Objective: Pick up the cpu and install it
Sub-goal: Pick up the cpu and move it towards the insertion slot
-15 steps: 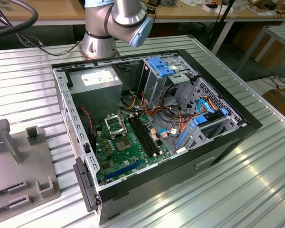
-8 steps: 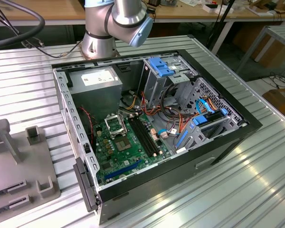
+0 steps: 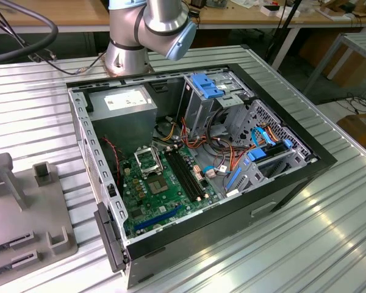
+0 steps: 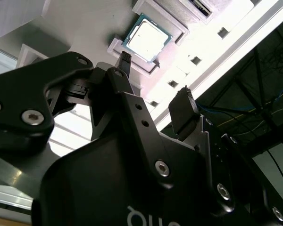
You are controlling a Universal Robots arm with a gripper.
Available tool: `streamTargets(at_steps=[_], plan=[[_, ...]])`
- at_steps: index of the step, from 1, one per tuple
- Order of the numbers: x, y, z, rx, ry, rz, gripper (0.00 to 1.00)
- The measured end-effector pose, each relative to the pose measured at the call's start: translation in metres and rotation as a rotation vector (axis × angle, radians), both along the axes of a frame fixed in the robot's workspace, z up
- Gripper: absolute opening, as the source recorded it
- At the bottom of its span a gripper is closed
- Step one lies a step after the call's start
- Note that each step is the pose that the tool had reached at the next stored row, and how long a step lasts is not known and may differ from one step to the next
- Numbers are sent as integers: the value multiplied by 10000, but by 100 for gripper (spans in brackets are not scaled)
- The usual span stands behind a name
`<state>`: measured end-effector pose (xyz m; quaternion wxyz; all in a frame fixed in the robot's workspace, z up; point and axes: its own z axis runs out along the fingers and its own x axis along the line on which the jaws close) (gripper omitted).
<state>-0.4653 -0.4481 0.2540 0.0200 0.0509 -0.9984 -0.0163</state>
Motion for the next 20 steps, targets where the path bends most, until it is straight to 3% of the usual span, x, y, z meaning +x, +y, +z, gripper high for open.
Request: streamTargets(at_steps=[16, 20], plan=[[0, -14, -102, 0, 0, -1, 60], [4, -22, -171, 0, 0, 0, 60]])
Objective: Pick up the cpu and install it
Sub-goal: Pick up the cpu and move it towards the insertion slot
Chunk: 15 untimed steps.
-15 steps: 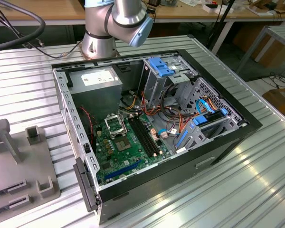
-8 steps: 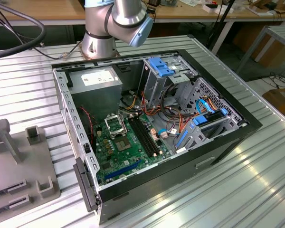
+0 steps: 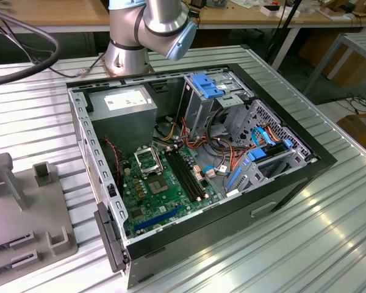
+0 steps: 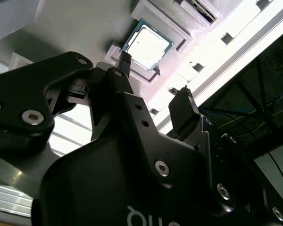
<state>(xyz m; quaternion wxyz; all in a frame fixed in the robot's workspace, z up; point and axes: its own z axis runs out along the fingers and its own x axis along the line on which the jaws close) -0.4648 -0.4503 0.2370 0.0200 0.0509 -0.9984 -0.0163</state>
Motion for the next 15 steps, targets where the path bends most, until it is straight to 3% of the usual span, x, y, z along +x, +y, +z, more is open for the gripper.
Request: streamTargets(at_steps=[5, 15], plan=[[21, -2, -99, -1, 1, -59, 60], [30, -5, -121, 0, 1, -73, 60]])
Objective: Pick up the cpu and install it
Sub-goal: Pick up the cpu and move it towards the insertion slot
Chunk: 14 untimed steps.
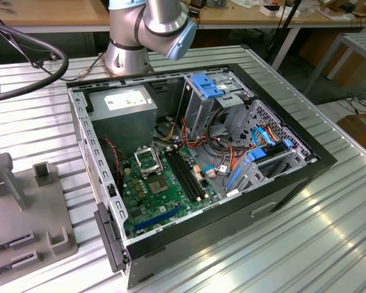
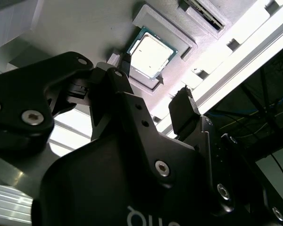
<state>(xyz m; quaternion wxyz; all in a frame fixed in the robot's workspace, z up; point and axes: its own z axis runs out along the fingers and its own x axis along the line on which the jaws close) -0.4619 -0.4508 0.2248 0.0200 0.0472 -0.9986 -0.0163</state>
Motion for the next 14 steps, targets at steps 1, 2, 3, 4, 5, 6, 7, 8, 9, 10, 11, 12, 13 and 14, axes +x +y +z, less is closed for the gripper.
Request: streamTargets(at_steps=[1, 2, 3, 4, 5, 6, 7, 8, 9, 10, 11, 12, 13, 14], plan=[[0, 0, 0, 0, 0, 0, 60], [0, 0, 0, 0, 0, 0, 60], [0, 0, -1, 0, -1, 0, 60], [0, 0, -1, 0, 0, 0, 60], [0, 0, -1, 0, 0, 0, 60], [0, 0, -1, 0, 0, 0, 60], [0, 0, -1, 0, 0, 0, 60], [0, 0, -1, 0, 0, 0, 60], [0, 0, -4, 1, -2, -4, 60], [2, 0, -11, 1, -3, -44, 60], [4, 0, -21, 0, -2, -87, 60], [4, -5, -40, -9, 0, -122, 60], [4, -10, -68, -21, -1, -128, 60], [4, -10, -82, -26, -1, -129, 60]])
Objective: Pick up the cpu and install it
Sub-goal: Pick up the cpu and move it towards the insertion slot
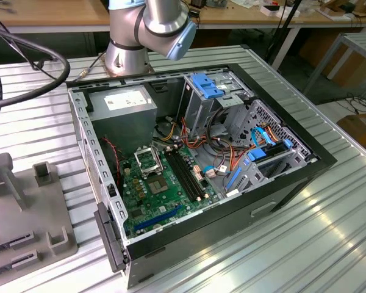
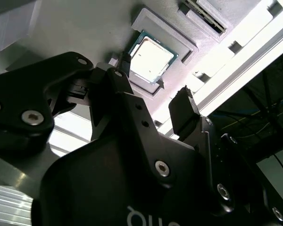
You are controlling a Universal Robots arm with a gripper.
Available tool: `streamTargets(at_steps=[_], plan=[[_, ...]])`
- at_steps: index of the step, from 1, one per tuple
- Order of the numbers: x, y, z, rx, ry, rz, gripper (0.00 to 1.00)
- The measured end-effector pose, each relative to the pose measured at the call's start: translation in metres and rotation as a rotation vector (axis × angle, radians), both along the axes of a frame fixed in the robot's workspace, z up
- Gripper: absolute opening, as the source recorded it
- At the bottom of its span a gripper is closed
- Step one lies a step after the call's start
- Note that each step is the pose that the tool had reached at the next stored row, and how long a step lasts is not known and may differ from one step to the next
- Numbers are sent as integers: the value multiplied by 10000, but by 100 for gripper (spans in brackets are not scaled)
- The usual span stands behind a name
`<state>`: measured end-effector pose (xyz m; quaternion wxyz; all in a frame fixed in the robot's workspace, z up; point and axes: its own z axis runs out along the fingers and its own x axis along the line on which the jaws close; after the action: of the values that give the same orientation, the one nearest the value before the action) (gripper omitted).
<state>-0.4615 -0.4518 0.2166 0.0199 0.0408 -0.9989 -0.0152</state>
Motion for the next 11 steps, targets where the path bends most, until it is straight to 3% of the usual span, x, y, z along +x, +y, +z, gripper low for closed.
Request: streamTargets(at_steps=[8, 9, 10, 11], plan=[[0, -1, -131, -47, 0, -3, 60], [17, 1, -173, -150, 0, -59, 60], [26, 0, -215, -323, 1, -123, 60], [30, 17, -243, -342, 1, -133, 60]])
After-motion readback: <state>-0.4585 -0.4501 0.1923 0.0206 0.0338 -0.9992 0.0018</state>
